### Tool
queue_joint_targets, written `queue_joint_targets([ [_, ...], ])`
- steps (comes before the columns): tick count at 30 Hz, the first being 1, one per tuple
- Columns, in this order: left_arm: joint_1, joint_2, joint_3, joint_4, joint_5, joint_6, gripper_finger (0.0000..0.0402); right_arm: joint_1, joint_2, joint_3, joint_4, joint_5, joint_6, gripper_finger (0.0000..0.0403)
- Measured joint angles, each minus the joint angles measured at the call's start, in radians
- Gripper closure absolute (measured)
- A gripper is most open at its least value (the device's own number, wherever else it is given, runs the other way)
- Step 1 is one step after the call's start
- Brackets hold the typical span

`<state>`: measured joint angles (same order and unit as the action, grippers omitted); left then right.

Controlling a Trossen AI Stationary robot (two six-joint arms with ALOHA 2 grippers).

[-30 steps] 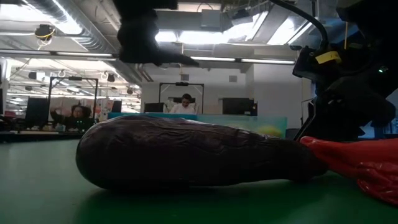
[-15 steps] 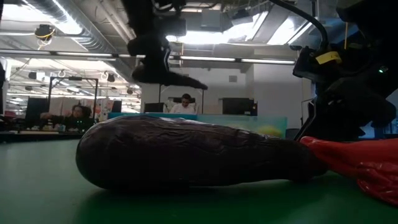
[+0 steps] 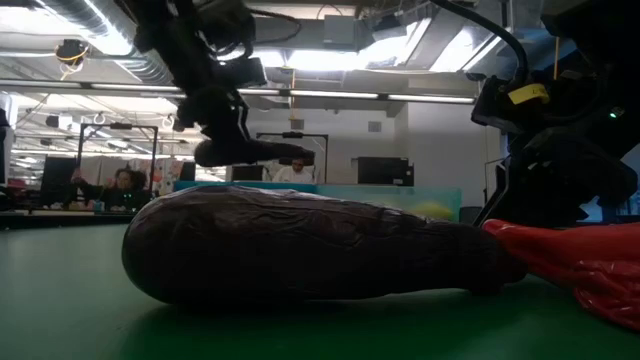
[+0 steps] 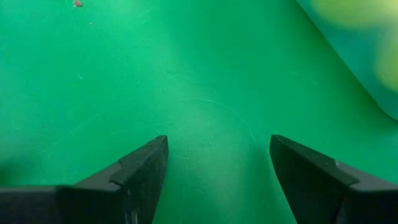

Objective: Sort produce into baskets
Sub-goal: Put the violet eggplant into the blue bin

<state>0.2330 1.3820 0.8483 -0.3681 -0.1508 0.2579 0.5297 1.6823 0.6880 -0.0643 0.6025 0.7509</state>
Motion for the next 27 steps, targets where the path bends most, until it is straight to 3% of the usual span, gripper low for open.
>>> queue_joint_targets([
  [17, 0.147, 0.139, -0.010, 0.050, 0.170, -0.020, 0.0249, 0.000, 0.000, 0.000, 0.002, 0.010, 0.000, 0.0123],
  [27, 0.153, 0.154, -0.010, 0.050, 0.177, -0.022, 0.0249, 0.000, 0.000, 0.000, 0.003, 0.011, 0.000, 0.0123],
])
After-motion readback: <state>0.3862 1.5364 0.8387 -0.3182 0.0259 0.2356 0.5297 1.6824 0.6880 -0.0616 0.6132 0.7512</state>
